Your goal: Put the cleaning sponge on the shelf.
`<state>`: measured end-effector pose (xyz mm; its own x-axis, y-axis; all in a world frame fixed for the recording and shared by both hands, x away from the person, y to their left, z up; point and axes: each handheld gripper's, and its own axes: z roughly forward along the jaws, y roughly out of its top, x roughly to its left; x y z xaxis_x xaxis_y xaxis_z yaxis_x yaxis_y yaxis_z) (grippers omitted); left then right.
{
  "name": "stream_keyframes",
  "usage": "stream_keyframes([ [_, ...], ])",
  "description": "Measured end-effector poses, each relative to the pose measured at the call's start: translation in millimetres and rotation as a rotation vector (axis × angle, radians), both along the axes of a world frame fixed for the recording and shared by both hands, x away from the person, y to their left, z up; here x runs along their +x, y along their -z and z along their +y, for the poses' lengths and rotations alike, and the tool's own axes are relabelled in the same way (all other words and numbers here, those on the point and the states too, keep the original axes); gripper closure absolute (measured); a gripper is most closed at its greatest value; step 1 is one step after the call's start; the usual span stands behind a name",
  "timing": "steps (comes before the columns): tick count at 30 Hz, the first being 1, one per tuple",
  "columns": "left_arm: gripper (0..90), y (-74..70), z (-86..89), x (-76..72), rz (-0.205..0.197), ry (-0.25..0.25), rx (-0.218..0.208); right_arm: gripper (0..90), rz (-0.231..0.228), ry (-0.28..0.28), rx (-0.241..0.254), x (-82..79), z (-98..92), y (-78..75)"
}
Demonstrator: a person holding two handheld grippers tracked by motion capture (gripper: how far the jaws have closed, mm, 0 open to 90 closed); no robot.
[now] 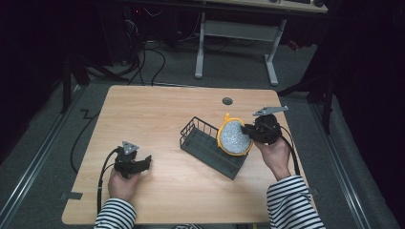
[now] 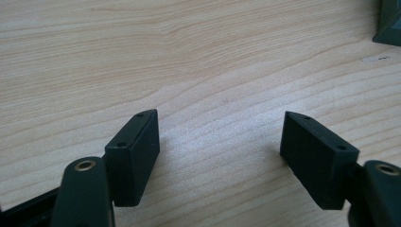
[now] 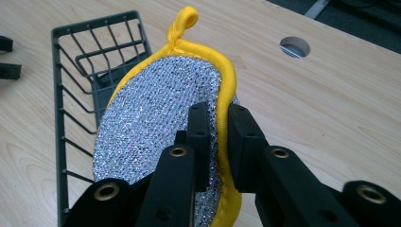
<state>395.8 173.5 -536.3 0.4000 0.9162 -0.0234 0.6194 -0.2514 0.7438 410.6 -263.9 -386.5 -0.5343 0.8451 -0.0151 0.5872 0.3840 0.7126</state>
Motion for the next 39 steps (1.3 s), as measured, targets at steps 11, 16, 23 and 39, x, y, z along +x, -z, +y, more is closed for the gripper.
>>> stream_keyframes([
  [11,28.7,0.1,-0.2,0.1,0.000,0.002,0.000,80.2,0.010,-0.056,-0.063,-2.4,22.2,12.3],
  [16,28.3,0.1,-0.3,0.0,0.000,0.004,0.001,79.5,0.011,-0.072,-0.083,-4.3,29.1,15.7],
  [23,28.3,0.1,-0.1,0.1,0.001,0.004,-0.001,78.3,0.019,-0.080,-0.103,-8.4,34.7,22.3],
  [39,28.5,0.1,-0.4,0.1,-0.001,0.003,0.001,49.0,-0.049,0.064,0.095,-19.5,-20.3,6.9],
])
